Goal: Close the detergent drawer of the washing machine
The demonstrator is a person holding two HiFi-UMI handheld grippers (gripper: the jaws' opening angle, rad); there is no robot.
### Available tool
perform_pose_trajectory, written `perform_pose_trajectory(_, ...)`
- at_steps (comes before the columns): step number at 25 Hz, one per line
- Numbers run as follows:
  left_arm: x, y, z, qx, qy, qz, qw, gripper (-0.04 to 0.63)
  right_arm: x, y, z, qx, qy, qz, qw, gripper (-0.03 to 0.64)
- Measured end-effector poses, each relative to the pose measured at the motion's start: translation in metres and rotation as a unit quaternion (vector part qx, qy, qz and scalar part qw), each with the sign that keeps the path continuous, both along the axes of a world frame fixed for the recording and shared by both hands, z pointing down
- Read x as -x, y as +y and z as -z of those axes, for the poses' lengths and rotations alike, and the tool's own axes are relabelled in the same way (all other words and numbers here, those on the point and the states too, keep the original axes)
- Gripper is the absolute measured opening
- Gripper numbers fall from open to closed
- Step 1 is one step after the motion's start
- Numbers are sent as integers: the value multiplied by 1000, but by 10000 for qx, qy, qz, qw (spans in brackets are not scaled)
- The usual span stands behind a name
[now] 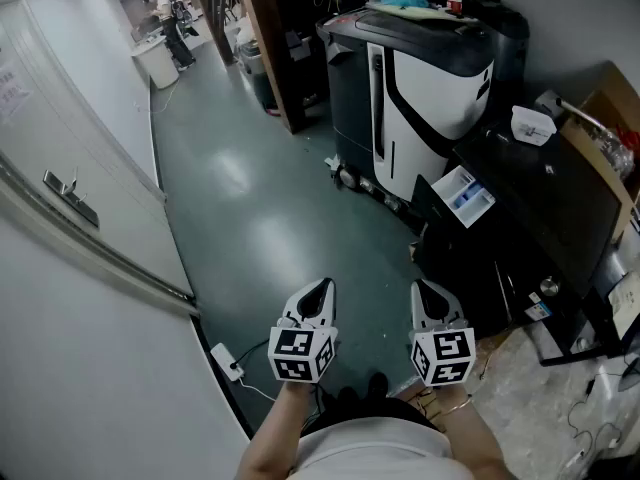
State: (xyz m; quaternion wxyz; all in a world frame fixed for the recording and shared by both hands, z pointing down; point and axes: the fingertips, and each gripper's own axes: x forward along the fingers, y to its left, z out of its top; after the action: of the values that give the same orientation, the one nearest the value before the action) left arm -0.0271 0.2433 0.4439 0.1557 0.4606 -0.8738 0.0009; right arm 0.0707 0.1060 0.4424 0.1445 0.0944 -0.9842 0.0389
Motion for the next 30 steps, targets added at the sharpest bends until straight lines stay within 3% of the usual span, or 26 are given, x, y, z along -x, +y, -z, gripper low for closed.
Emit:
perform_pose_trajectory(13,3,-12,-1,41,-45,-21,10000,-8,4,-6,3,92,-189,107,9997,2)
perform_pose_trajectory(19,9,-21,2,-34,-89,49,9999,-6,2,-28,7,36,-315,-210,9993,2)
perform_pose_trajectory(27,13,-34,0,-60,-73,104,9999,38,2,-50,8,12,-397,-385,9985,6)
perform_pose_trajectory(30,12,-39,0,-57,-60,116,9999,57,2,-54,7,46,-409,-379,9984,38)
